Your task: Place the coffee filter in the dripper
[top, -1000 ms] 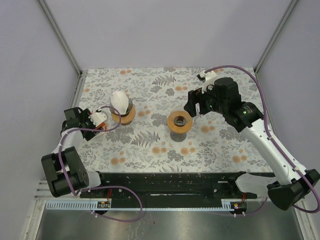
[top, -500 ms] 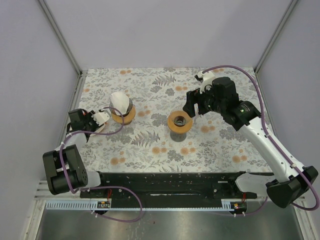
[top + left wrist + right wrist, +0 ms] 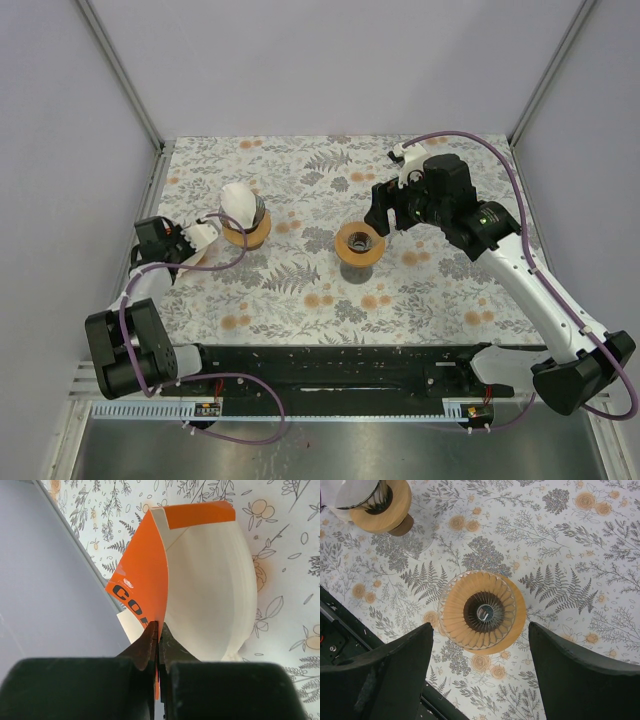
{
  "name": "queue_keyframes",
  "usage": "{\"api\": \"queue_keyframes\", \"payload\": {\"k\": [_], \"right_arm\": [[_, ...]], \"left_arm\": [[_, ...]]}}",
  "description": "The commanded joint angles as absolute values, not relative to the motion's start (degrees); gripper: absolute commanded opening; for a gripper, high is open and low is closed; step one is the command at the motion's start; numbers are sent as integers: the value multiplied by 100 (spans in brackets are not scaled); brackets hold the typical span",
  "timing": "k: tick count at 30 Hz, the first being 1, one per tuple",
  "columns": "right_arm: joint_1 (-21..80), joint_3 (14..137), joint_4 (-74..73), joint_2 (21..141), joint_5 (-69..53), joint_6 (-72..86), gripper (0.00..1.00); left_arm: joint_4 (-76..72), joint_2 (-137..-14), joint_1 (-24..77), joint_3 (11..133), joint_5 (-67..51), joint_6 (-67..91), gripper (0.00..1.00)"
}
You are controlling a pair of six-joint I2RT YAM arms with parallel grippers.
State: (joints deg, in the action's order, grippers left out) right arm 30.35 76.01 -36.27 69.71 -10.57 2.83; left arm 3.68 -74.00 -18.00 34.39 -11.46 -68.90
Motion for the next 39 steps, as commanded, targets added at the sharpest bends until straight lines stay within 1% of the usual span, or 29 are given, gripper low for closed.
{"api": "queue_keyframes", "payload": {"k": [1,5,8,11,18,23,30,37,39], "right_arm": [[3076,7743,-3551,6961,-1195,211,85],[3076,7761,-3586,6952,-1204,228,85],[3076,7761,-3577,6943,-1230,220,85],[3076,7761,-3577,6926,-1257,229,84],[3076,7805,-3621,6952,-1336,246,85],[3085,7857,-3665,7022,-1441,290,85],[3067,7972,-3639,7084,-1634,404,84],[3085,8033,-3498,7242,-1907,614,82],[3085,8007,-3236,7303,-2134,816,79]], "left_arm": [[913,-7085,-1854,3586,-1160,-6759,0],[1238,-6961,-1907,3779,-1134,-6400,0],[1283,-7013,-1916,3928,-845,-6030,0],[1642,-7119,-1916,4174,-633,-5626,0],[1915,-7014,-1951,4411,-36,-4554,0],[2513,-6987,-2048,4886,-184,-3552,0],[3084,-6812,-2100,5203,-290,-2471,0],[3182,-6671,-2118,5037,-641,-2233,0],[3190,-6732,-2118,4940,-703,-2224,0]]}}
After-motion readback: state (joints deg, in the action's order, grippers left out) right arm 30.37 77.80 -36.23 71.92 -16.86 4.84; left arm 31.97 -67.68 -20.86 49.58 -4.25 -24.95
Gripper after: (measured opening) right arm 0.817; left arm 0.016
